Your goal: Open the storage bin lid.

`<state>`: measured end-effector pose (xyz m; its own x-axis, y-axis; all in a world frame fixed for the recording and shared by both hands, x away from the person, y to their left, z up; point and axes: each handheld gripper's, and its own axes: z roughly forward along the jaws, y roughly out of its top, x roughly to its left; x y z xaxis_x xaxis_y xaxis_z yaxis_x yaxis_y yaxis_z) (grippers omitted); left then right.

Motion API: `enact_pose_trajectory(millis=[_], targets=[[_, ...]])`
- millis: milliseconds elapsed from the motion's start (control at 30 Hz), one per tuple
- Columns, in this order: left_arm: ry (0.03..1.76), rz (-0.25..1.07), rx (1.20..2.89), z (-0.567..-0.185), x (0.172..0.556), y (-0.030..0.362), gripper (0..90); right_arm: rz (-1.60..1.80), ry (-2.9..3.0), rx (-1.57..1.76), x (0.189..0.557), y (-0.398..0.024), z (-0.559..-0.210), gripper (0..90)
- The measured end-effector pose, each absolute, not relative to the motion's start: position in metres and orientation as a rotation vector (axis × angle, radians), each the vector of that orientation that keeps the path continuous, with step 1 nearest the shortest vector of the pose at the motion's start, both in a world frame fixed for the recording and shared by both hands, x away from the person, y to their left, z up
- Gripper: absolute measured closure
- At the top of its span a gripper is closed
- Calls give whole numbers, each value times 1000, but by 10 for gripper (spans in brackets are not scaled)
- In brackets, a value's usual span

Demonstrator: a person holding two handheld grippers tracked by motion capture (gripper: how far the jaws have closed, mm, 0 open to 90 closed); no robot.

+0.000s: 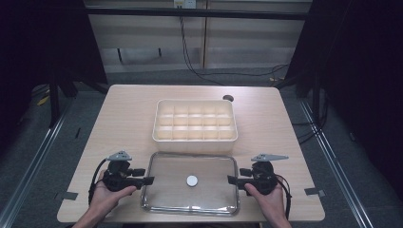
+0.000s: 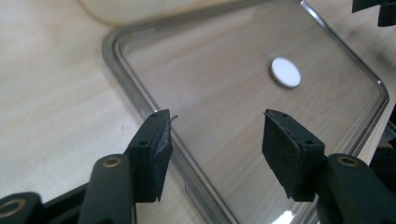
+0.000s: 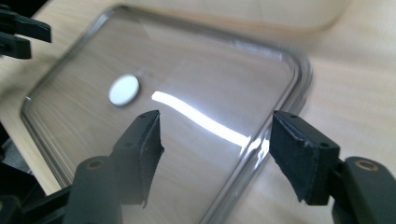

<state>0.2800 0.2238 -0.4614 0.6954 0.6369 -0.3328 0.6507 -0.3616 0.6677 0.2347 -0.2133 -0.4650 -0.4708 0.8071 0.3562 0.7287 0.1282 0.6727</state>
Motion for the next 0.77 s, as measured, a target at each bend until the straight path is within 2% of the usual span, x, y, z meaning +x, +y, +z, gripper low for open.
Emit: enact_pose_trajectory(millis=[367,633,767], targets=[[995,74,1917,-429,295,245,319,1380,2148,1473,242,-247,-435,294],[1116,161,1862,-455,294,274,299,1399,2041,1545,233,-271,-446,279],[1126,189,1836,-455,293,281,293,1334,2044,1547,233,-277,-457,272]])
